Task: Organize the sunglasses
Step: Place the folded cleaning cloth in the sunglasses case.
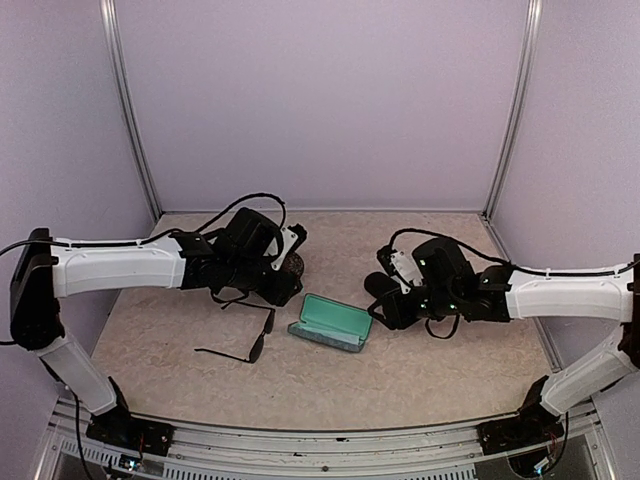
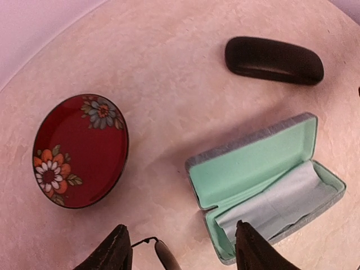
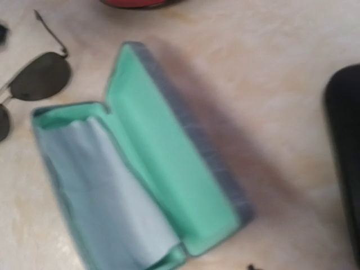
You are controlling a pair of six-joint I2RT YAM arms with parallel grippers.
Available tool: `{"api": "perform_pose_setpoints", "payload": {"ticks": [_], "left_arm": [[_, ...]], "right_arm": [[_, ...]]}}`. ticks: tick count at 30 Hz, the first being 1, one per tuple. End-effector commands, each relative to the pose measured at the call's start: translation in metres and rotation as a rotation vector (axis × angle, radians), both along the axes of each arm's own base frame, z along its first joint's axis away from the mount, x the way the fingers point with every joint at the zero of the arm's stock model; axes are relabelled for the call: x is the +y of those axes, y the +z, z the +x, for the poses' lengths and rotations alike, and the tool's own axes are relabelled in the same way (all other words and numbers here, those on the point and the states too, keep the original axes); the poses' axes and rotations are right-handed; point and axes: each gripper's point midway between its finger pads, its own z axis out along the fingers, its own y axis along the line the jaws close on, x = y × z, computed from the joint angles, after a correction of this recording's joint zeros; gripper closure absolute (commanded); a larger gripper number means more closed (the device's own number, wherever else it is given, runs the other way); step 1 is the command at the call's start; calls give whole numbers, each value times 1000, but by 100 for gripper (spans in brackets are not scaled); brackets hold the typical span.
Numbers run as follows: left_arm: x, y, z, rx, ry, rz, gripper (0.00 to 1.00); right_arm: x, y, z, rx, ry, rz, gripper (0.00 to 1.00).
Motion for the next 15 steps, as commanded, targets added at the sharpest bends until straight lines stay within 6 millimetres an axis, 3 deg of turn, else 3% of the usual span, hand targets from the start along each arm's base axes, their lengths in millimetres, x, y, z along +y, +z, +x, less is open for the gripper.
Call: {"api": "perform_pose_setpoints", "payload": {"ticks": [1, 5, 12, 15], "left_arm": [[21, 22, 31, -38, 212, -111, 36], [41, 8, 17, 39, 280, -93, 33], [59, -30, -38, 193, 319, -120, 33], [62, -45, -48, 225, 336, -102, 36]], "right_arm": [[-18, -2, 5, -3, -50, -52, 39], [-11, 2, -1, 11, -14, -8, 28], [-8, -10, -5, 34, 6, 1, 26], [-5, -15, -5, 43, 13, 0, 26]]}}
